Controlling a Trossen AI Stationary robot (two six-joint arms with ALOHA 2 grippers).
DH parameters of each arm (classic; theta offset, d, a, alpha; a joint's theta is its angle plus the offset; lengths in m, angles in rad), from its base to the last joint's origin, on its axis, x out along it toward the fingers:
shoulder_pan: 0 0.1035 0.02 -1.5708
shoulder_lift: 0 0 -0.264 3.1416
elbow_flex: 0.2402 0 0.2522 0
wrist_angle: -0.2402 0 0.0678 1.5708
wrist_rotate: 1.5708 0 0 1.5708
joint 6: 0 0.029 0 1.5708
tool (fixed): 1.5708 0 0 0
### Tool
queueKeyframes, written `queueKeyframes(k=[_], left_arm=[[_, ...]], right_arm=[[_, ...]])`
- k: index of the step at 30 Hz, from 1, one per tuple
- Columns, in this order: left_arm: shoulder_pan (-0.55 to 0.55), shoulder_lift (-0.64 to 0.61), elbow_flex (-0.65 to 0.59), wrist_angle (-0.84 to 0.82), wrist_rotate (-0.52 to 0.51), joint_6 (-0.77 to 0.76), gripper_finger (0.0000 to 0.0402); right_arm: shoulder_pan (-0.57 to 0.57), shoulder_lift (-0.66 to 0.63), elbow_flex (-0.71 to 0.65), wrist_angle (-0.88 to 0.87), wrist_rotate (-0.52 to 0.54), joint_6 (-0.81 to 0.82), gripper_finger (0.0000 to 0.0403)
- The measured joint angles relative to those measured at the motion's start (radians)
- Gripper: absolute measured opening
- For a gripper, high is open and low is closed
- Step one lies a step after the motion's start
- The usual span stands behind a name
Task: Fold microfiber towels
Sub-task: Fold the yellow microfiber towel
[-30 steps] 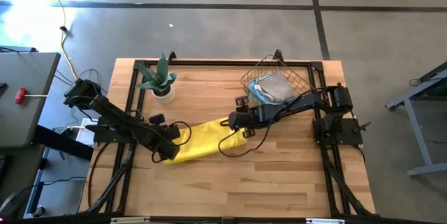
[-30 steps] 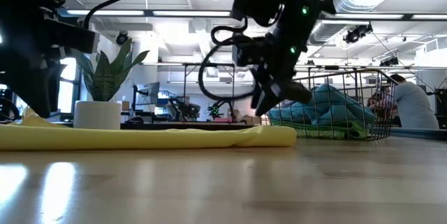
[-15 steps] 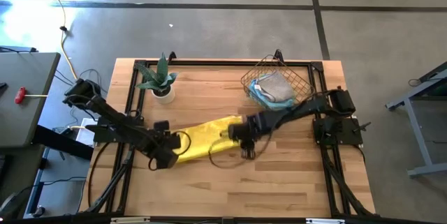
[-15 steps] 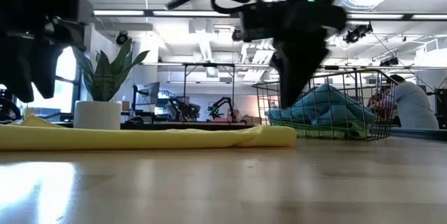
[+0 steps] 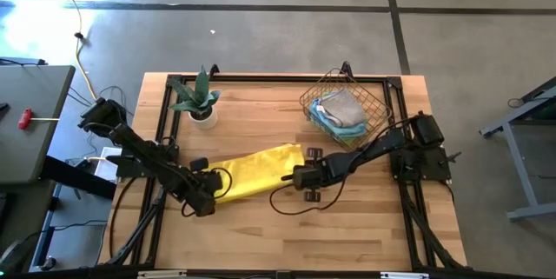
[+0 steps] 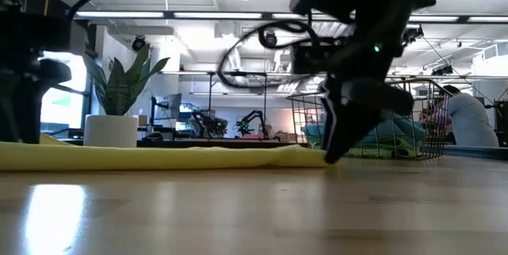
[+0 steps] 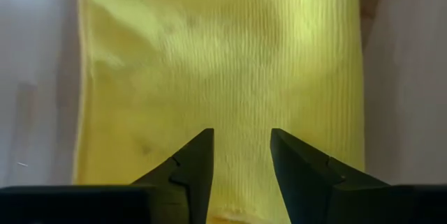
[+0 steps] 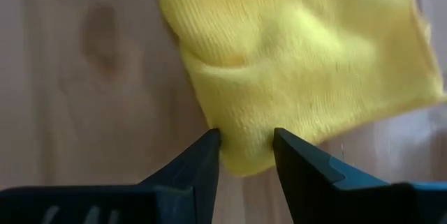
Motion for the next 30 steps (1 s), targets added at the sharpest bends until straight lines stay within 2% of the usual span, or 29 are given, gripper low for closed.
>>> queueKeyframes(k=[9, 16, 21, 23, 26, 30], left_arm=[[0.001, 0.0, -0.053, 0.01, 0.062, -0.022, 0.0128], [0.001, 0.0, -0.045, -0.019, 0.115, -0.022, 0.0128], [0.001, 0.0, 0.025, -0.048, 0.114, 0.053, 0.0128], [0.001, 0.0, 0.049, -0.064, 0.091, 0.083, 0.0128], [0.0, 0.0, 0.056, -0.099, 0.056, 0.09, 0.0128], [-0.01, 0.0, 0.055, -0.171, 0.044, 0.075, 0.0129]], right_arm=[[-0.026, -0.006, -0.072, 0.019, -0.007, -0.023, 0.013], [-0.026, 0.004, 0.017, -0.147, -0.003, -0.085, 0.013], [-0.026, 0.002, 0.162, -0.363, 0.002, 0.034, 0.013], [-0.026, 0.001, 0.19, -0.392, 0.011, 0.074, 0.013], [-0.028, -0.013, 0.174, -0.381, 0.046, 0.102, 0.013], [-0.075, -0.056, 0.09, -0.42, 0.009, 0.203, 0.013]])
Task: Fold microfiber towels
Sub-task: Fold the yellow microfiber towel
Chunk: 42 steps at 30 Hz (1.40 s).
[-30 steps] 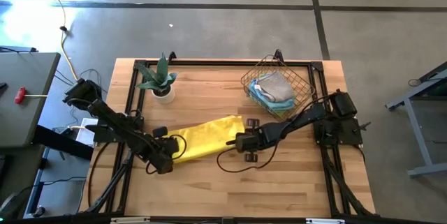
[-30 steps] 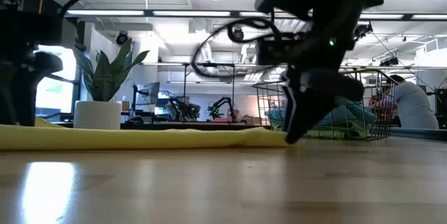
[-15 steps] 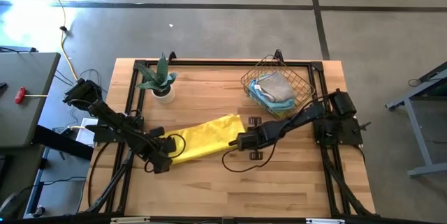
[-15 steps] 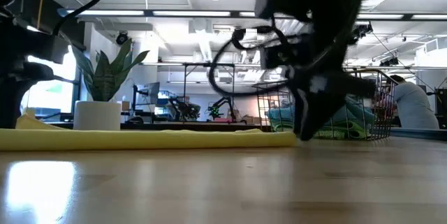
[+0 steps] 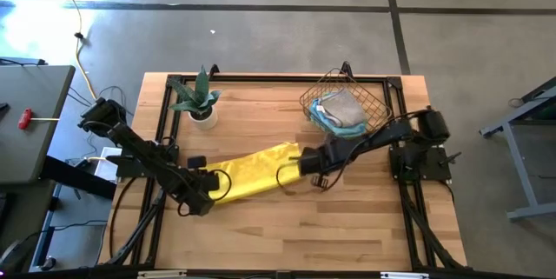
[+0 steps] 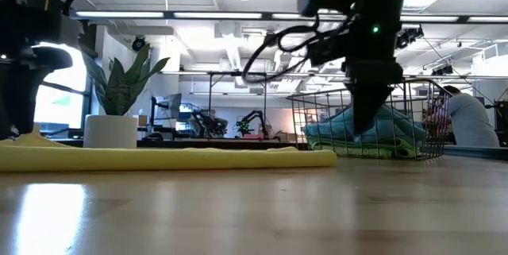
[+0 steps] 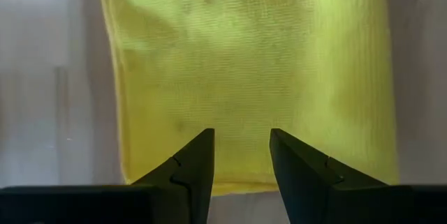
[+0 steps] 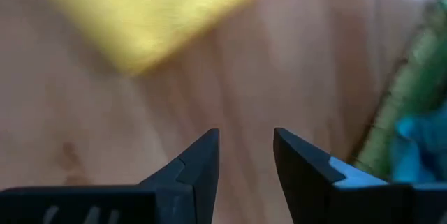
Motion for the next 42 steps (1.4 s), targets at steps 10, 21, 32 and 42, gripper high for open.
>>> queueKeyframes(k=[10, 21, 32, 42], left_arm=[[-0.024, 0.0, -0.105, 0.177, -0.034, -0.024, 0.0129], [-0.023, 0.0, -0.149, 0.419, 0.064, -0.128, 0.0129], [-0.037, 0.008, -0.148, 0.526, 0.2, -0.078, 0.0129], [-0.037, 0.008, -0.148, 0.524, 0.172, -0.071, 0.0129]], right_arm=[[-0.057, -0.289, -0.335, 0.563, -0.039, 0.223, 0.013], [-0.041, -0.282, -0.474, 0.875, -0.097, 0.509, 0.019], [-0.037, -0.135, -0.474, 0.935, -0.093, 0.684, 0.0235], [-0.045, -0.084, -0.473, 1.03, -0.091, 0.703, 0.0229]])
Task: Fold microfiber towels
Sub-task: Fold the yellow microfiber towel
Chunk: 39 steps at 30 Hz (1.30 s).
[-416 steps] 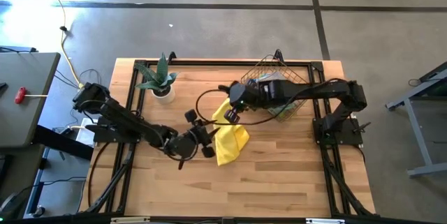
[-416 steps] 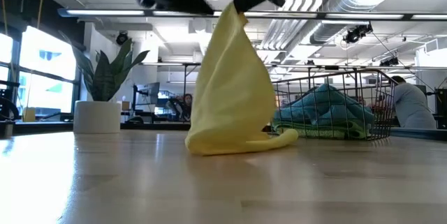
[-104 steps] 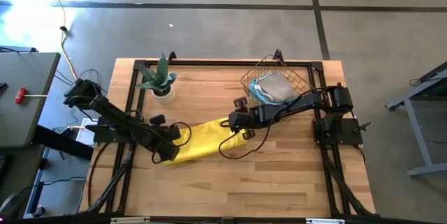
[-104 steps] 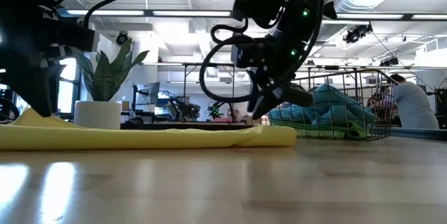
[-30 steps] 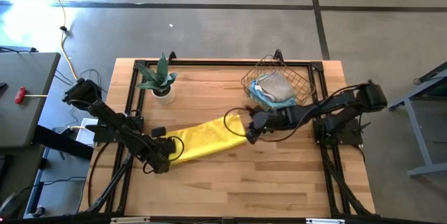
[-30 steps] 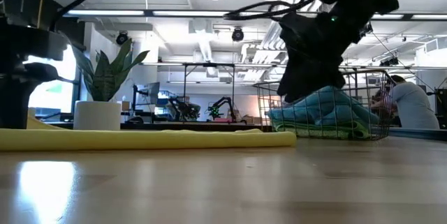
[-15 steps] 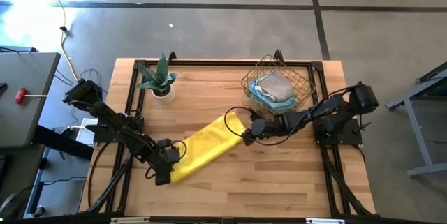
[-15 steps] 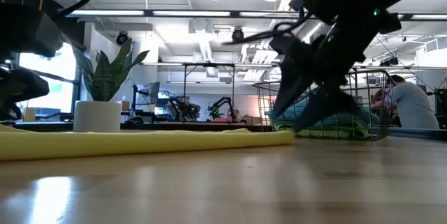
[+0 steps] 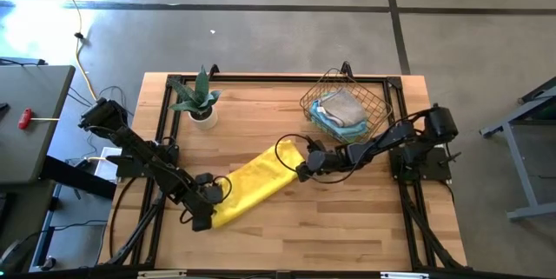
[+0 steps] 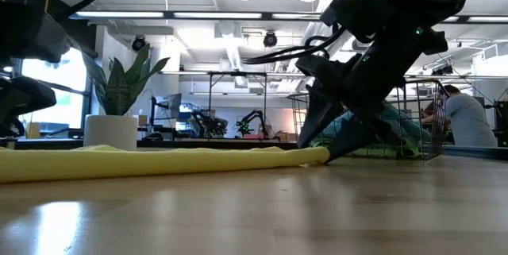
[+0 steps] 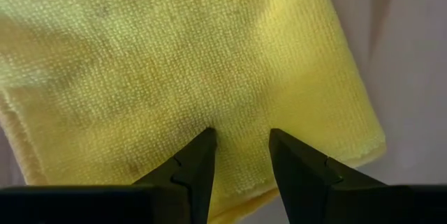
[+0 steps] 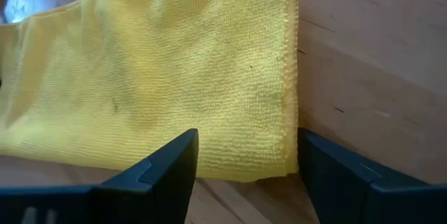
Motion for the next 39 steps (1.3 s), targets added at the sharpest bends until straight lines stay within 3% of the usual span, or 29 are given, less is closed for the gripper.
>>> queueKeyframes(k=[5, 15, 22, 28, 32, 39], left_arm=[[0.0, 0.0, 0.0, -0.002, -0.028, 0.0, 0.0129], [0.0, 0.0, 0.0, -0.002, -0.029, 0.0, 0.0129], [0.0, 0.0, 0.0, 0.001, -0.029, 0.0, 0.0129], [0.003, 0.0, 0.0, 0.014, -0.024, 0.0, 0.0129], [0.003, -0.001, 0.001, 0.043, -0.017, 0.0, 0.0129], [0.003, -0.024, 0.002, 0.119, -0.004, -0.003, 0.0129]], right_arm=[[0.004, 0.001, 0.0, -0.01, 0.002, 0.006, 0.0177], [0.005, 0.005, 0.0, -0.012, 0.001, -0.109, 0.001], [0.005, 0.002, 0.0, -0.041, -0.023, -0.133, 0.0003], [0.004, -0.059, 0.001, -0.201, -0.027, -0.119, 0.0002], [0.005, -0.109, 0.078, -0.438, -0.009, -0.112, 0.0001], [0.018, -0.083, 0.364, -0.931, 0.1, -0.134, 0.0001]])
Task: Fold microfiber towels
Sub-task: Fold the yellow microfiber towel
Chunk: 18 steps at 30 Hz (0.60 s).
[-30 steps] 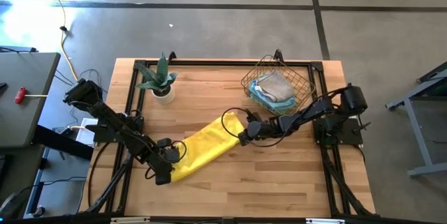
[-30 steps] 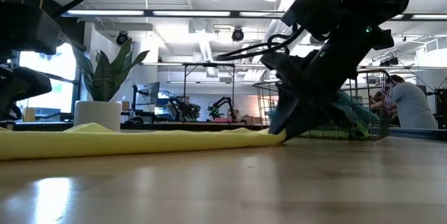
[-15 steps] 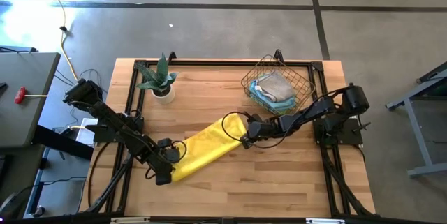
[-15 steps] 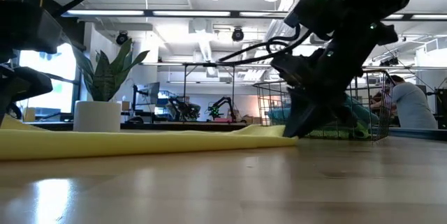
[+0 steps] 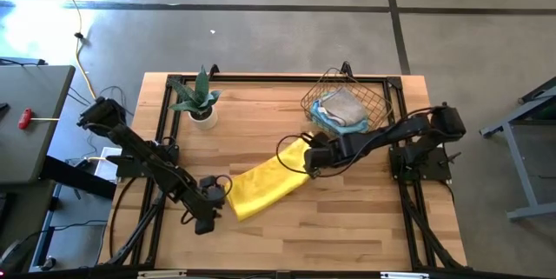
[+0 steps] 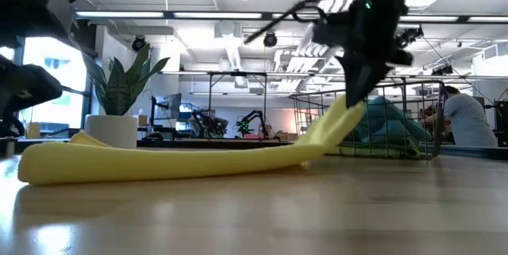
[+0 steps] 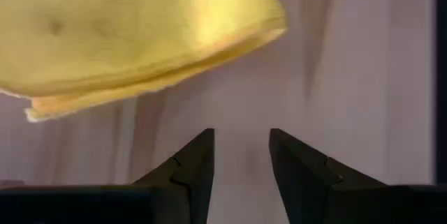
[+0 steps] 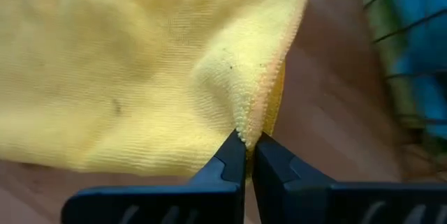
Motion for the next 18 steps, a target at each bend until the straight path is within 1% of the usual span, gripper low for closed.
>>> queueKeyframes(k=[2, 5, 11, 18], left_arm=[[0.0, -0.016, 0.0, 0.009, 0.015, -0.004, 0.0129], [0.0, -0.049, 0.0, 0.016, 0.027, -0.023, 0.0129], [0.0, -0.154, 0.0, 0.014, 0.033, -0.023, 0.0129], [0.0, -0.297, 0.0, 0.015, 0.033, 0.001, 0.0129]], right_arm=[[0.011, 0.029, 0.074, -0.065, 0.02, -0.007, 0.0], [0.028, 0.086, 0.159, -0.102, 0.023, -0.036, 0.0], [0.06, 0.258, 0.315, -0.103, -0.003, -0.09, 0.0], [0.102, 0.457, 0.592, -0.103, -0.008, -0.224, 0.0]])
